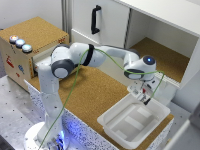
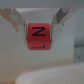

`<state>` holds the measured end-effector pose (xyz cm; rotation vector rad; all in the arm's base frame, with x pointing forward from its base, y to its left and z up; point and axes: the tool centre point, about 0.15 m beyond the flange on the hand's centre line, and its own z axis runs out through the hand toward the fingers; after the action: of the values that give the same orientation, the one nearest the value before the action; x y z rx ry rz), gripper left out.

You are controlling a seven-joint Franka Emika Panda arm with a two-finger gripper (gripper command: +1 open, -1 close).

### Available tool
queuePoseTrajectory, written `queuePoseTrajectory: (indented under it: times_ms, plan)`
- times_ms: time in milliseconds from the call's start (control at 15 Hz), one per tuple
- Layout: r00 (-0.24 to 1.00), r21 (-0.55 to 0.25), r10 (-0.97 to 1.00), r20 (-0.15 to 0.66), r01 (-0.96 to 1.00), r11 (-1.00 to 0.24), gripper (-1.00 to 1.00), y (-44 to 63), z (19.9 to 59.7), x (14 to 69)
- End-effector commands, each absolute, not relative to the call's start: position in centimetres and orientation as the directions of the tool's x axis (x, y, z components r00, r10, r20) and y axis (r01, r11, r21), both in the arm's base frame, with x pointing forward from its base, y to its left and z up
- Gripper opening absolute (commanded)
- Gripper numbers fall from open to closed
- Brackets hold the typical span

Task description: Put the pink object inside the right cabinet

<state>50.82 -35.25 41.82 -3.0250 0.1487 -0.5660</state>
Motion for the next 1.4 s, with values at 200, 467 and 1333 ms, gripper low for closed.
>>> queuePoseTrajectory:
  times_ms: [200,467,1333]
  plan:
    - [0.879,-0.097,-0.075,0.471,-0.033,-0.995,-1.00,-28.8,48.0,60.3]
    - [0.849,-0.070,-0.077,0.523,-0.047,-0.996,-1.00,-25.9,47.7,62.6]
    - [0.814,-0.042,-0.115,0.570,-0.111,-0.993,1.00,-23.3,46.7,67.0]
